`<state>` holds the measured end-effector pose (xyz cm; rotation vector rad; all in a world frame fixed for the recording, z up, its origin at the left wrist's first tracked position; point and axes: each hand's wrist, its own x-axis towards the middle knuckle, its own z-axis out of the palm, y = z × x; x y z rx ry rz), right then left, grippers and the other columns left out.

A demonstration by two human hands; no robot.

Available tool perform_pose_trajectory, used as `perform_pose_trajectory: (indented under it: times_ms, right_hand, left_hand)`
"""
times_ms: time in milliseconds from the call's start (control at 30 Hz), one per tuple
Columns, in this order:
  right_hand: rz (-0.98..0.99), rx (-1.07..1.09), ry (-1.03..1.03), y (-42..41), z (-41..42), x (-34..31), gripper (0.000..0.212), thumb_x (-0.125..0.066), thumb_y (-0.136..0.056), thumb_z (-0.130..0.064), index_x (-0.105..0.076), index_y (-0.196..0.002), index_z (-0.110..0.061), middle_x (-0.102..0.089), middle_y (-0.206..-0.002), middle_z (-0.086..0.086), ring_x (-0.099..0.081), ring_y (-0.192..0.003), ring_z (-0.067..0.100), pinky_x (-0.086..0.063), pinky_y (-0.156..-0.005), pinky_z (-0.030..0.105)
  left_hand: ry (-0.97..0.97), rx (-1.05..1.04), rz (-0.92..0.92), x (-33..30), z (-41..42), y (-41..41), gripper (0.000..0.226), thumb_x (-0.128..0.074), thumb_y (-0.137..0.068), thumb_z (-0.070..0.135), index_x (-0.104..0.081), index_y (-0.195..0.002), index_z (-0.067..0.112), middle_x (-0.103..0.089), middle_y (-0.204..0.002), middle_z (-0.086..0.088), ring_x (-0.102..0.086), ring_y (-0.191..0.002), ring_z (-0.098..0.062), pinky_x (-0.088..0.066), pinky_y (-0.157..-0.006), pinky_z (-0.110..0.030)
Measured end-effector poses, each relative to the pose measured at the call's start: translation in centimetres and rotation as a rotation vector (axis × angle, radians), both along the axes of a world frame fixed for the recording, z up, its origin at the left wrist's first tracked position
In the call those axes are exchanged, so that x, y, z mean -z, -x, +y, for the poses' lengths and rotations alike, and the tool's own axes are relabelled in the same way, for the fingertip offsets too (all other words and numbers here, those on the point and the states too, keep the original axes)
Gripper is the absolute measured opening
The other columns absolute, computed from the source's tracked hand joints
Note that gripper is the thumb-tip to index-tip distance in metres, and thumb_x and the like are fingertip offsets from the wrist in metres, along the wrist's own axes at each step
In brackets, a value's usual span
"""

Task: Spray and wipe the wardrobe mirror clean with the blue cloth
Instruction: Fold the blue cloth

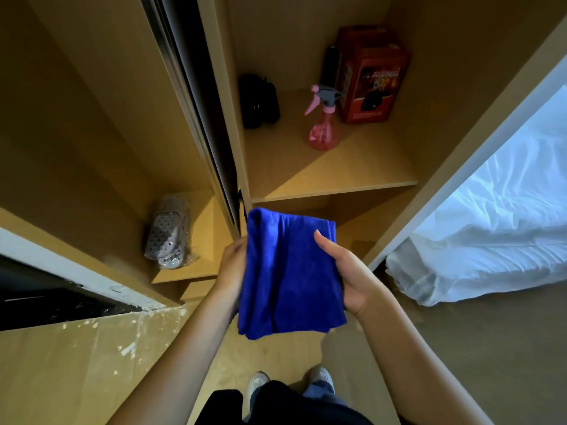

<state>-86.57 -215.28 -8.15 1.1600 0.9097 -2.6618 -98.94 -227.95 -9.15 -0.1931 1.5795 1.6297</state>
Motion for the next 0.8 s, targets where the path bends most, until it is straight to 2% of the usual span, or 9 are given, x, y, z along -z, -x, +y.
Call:
perform_pose_trajectory:
  times_ms: [33,100,167,267,333,433,533,667,800]
  right_hand:
    - [-0.002,0.011,0.0,-0.3,0.3,0.1,0.041,-0.06,-0.091,-0.042,-0.061,-0.121,-0.013,-0.073,-0.11,0.011,-0.073,-0.091,0.025,-0.052,-0.078,0.04]
    - [-0.01,0.017,0.03,-1.0,0.8,0.3,0.047,-0.063,-0.088,-0.041,-0.058,-0.127,-0.014,-0.071,-0.114,0.011,-0.071,-0.095,0.027,-0.052,-0.086,0.042]
    - [-0.011,0.032,0.076,-1.5,0.9,0.7,0.052,-0.065,-0.086,-0.041,-0.055,-0.129,-0.016,-0.071,-0.114,0.012,-0.07,-0.096,0.029,-0.049,-0.089,0.042]
    - [0.011,0.066,0.087,-1.8,0.6,1.5,0.055,-0.065,-0.084,-0.043,-0.054,-0.131,-0.016,-0.068,-0.121,0.013,-0.069,-0.1,0.03,-0.052,-0.088,0.043]
    - [0.01,0.104,0.076,-2.0,0.5,1.9,0.057,-0.064,-0.084,-0.044,-0.053,-0.132,-0.016,-0.067,-0.124,0.014,-0.068,-0.103,0.031,-0.052,-0.09,0.044]
    - [-0.006,0.116,0.048,-2.4,0.6,2.4,0.06,-0.068,-0.082,-0.045,-0.053,-0.133,-0.017,-0.067,-0.123,0.013,-0.067,-0.107,0.031,-0.051,-0.09,0.046]
    - [0.046,0.111,0.032,-3.1,0.9,2.8,0.055,-0.069,-0.083,-0.036,-0.054,-0.133,-0.016,-0.067,-0.123,0.012,-0.067,-0.106,0.031,-0.053,-0.089,0.046]
    - [0.068,0.065,-0.053,-3.1,1.6,2.8,0.052,-0.068,-0.086,-0.011,-0.053,-0.134,-0.021,-0.064,-0.129,0.012,-0.064,-0.113,0.035,-0.053,-0.092,0.052]
    - [0.08,0.072,-0.123,-3.8,3.1,3.2,0.053,-0.069,-0.085,-0.005,-0.057,-0.132,-0.025,-0.063,-0.13,0.01,-0.063,-0.115,0.035,-0.053,-0.09,0.053]
  left_hand:
    - [0.002,-0.011,-0.052,0.3,0.0,0.4,0.033,-0.051,-0.096,0.043,-0.065,-0.092,0.013,-0.071,-0.075,0.001,-0.059,-0.079,-0.023,-0.049,-0.065,-0.022]
    - [-0.042,0.039,-0.229,0.6,-0.9,1.0,0.057,-0.044,-0.086,0.07,-0.063,-0.112,0.024,-0.067,-0.11,-0.004,-0.061,-0.101,-0.025,-0.047,-0.078,-0.038]
    - [-0.083,0.15,-0.22,1.4,-1.9,1.0,0.069,-0.04,-0.076,0.082,-0.057,-0.116,0.028,-0.062,-0.116,-0.001,-0.059,-0.105,-0.024,-0.045,-0.083,-0.042]
    - [-0.037,0.349,0.013,1.8,-2.2,0.8,0.08,-0.08,-0.056,0.064,-0.053,-0.124,0.032,-0.062,-0.123,0.002,-0.061,-0.109,-0.02,-0.049,-0.093,-0.043]
    - [0.077,0.446,0.182,2.0,-2.2,0.5,0.08,-0.088,-0.058,0.039,-0.05,-0.128,0.034,-0.06,-0.123,0.007,-0.059,-0.109,-0.016,-0.053,-0.09,-0.043]
    - [0.087,0.405,0.27,2.2,-2.3,1.1,0.05,-0.075,-0.079,0.024,-0.055,-0.125,0.028,-0.065,-0.116,0.004,-0.063,-0.103,-0.017,-0.056,-0.079,-0.036]
    - [-0.048,0.351,0.248,2.2,-1.9,1.7,0.036,-0.064,-0.089,0.026,-0.059,-0.125,0.026,-0.069,-0.116,0.004,-0.067,-0.104,-0.016,-0.055,-0.084,-0.035]
    - [-0.004,0.353,0.395,2.5,-0.5,1.1,0.039,-0.052,-0.097,0.035,-0.05,-0.135,0.032,-0.058,-0.119,0.021,-0.055,-0.114,-0.009,-0.046,-0.092,-0.032]
    - [0.051,0.473,0.531,3.1,1.0,0.2,0.046,-0.04,-0.1,0.042,-0.034,-0.145,0.034,-0.041,-0.128,0.024,-0.04,-0.116,-0.001,-0.034,-0.094,-0.028]
